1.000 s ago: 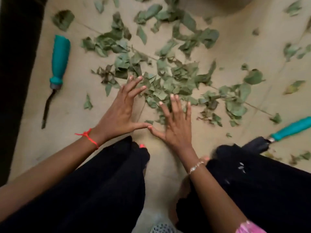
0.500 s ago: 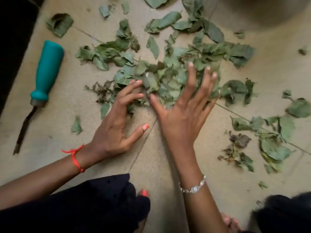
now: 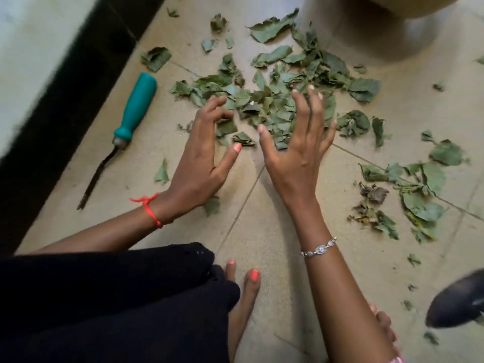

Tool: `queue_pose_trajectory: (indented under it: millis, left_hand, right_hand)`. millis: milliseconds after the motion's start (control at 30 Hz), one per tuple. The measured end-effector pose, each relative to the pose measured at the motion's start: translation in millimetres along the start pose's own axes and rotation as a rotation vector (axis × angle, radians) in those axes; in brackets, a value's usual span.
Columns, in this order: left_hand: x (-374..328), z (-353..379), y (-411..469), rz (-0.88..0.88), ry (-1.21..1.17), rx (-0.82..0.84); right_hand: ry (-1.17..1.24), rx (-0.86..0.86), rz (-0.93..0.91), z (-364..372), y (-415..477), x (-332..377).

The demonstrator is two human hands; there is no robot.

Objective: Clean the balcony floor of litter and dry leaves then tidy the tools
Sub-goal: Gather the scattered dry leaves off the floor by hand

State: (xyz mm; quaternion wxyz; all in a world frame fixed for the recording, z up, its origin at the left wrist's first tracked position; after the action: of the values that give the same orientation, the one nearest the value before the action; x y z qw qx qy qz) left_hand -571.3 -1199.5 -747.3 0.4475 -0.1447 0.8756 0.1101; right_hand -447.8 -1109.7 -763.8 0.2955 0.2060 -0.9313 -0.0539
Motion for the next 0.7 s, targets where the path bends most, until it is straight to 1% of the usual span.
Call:
queue_pose_trajectory:
  millis: [67, 133, 200, 267, 367, 467, 500, 567, 633, 700]
  left_hand:
    - [11.6, -19.4, -25.6, -0.066, 0.153, -0.113]
    - [31.4, -23.7, -47.4, -0.187, 0.264, -0.179]
    - [49.5, -24.4, -65.4, -0.335, 0.296, -0.203]
    - [57.7, -16.6, -66.1, -0.396, 0.320, -0.198]
    - [50.5, 0.2, -48.3, -0.388, 0.309, -0.187]
    - [35.0, 20.3, -27.6, -0.259, 0.281, -0.105]
    - [31.2, 22.4, -21.6, -0.226, 0.229, -0.085]
    - [24.2, 22.7, -11.8, -0.218, -0.054, -0.068]
    - [20.8, 12.4, -6.3, -0.223, -0.312, -0.109]
    - [25.0, -0.3, -5.5, -0.228, -0.429, -0.147]
  right_hand:
    - [-0.004, 0.004, -0.028, -0.9, -7.8, 6.6]
    - [-0.005, 0.004, 0.006, -0.1, -11.4, -1.4]
    - [0.013, 0.014, 0.031, 2.1, -14.8, -2.4]
    - [0.016, 0.002, 0.039, 2.9, -14.1, -4.1]
    - [0.043, -0.002, 0.047, 2.5, -13.2, -4.1]
    - [0.122, -0.018, 0.070, 0.4, -12.3, -6.2]
    - [0.156, -0.021, 0.060, 0.4, -11.7, -3.9]
    - [0.200, 0.001, 0.016, -1.2, -14.0, -1.9]
    - [0.189, 0.079, -0.096, 0.9, -20.1, 4.9]
    - [0.119, 0.183, -0.236, 6.7, -33.3, 17.1]
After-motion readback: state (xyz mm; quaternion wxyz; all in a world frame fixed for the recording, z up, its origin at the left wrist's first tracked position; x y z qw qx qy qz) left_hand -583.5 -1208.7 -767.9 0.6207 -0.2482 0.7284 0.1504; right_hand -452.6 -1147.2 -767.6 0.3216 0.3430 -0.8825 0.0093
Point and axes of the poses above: each hand's wrist, its own y-axis towards the middle knuckle, its own z-axis out of the palm, x = y × z, the point moved 7 cm from there along y, towards the middle knuckle, and after that the axes turned 6 degrees about -y, right-handed, at the moved point
